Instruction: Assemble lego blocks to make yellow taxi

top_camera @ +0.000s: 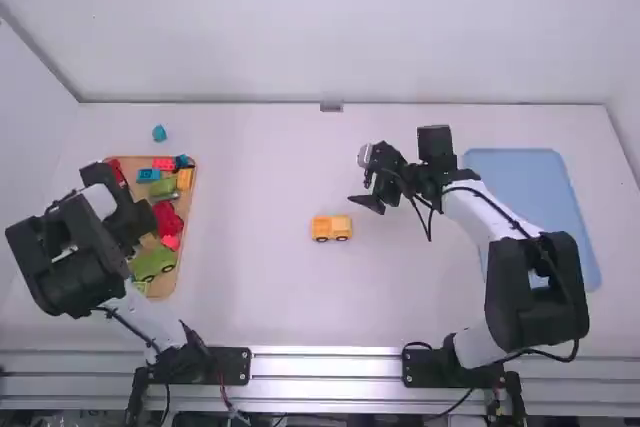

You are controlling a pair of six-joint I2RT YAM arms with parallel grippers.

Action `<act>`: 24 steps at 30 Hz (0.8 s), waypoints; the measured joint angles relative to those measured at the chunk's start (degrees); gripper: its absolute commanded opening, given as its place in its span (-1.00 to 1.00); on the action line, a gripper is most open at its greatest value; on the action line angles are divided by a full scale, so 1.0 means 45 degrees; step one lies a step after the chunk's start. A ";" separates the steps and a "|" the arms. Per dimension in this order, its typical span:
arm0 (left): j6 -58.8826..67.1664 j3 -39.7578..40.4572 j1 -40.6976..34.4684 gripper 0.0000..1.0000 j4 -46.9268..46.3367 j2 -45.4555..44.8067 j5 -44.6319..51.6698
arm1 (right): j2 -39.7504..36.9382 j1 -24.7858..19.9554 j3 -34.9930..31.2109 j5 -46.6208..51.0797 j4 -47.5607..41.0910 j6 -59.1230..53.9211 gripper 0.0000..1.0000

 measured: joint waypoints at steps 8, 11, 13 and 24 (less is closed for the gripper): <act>-0.0005 -0.0185 0.0005 -0.10 -0.0112 0.0005 0.0073 | 0.0000 0.0000 0.0000 -0.0005 0.0015 0.0000 0.96; 0.0000 -0.0311 0.0005 -0.11 0.0073 0.0005 0.0107 | 0.0000 0.0000 0.0000 0.0000 0.0015 0.0000 0.97; -0.0005 -0.0359 0.0005 -0.13 0.0219 0.0000 0.0107 | 0.0000 0.0000 0.0000 0.0000 0.0015 0.0010 0.97; -0.0058 -0.0223 0.0010 -0.66 -0.0015 0.0000 0.0107 | 0.0000 0.0000 0.0000 -0.0005 0.0015 0.0034 0.97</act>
